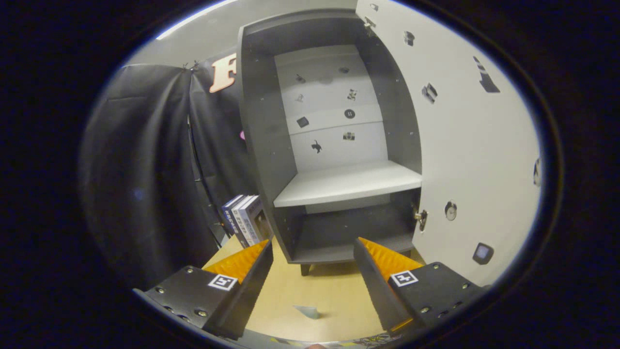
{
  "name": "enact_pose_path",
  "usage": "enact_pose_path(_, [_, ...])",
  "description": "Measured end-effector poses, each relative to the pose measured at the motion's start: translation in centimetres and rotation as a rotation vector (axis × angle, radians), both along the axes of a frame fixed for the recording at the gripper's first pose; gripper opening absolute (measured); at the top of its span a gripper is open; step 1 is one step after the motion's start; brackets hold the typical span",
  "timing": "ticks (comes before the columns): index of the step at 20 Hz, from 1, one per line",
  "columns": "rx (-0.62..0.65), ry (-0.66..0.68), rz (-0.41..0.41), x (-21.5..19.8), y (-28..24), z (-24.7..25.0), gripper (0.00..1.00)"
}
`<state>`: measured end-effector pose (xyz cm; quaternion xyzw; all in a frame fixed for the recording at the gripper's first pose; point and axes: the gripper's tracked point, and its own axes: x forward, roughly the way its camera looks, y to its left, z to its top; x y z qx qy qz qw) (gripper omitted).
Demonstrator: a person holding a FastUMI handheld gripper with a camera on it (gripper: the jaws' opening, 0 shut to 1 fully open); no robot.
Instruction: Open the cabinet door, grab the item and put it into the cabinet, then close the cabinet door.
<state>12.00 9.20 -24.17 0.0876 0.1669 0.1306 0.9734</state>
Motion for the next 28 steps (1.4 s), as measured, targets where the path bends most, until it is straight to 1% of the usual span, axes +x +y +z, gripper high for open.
enact_pose_path(4, [0.019, 0.121, 0.018, 0.6, 1.9, -7.2, 0.99])
enact_pose_path(8, [0.004, 0.224, 0.037, 0.1, 3.4, -13.7, 0.99])
enact_pose_path(14, [-0.024, 0.327, 0.052, -1.0, 5.2, -20.5, 0.99])
enact_pose_path(18, [-0.052, 0.376, 0.052, -2.0, 5.6, -23.6, 0.99])
enact_pose_path(19, [-0.054, 0.382, 0.049, -2.0, 5.7, -24.2, 0.97])
enact_pose_path(22, [-0.071, 0.389, 0.036, -2.4, 5.4, -25.0, 0.71])
enact_pose_path(23, [-0.065, 0.378, 0.026, -2.1, 5.4, -25.1, 0.65])
enact_pose_path(24, [-0.063, 0.389, 0.033, -2.1, 5.2, -24.8, 0.59])
enact_pose_path(28, [-0.055, 0.353, 0.020, -1.9, 4.7, -23.5, 0.59])
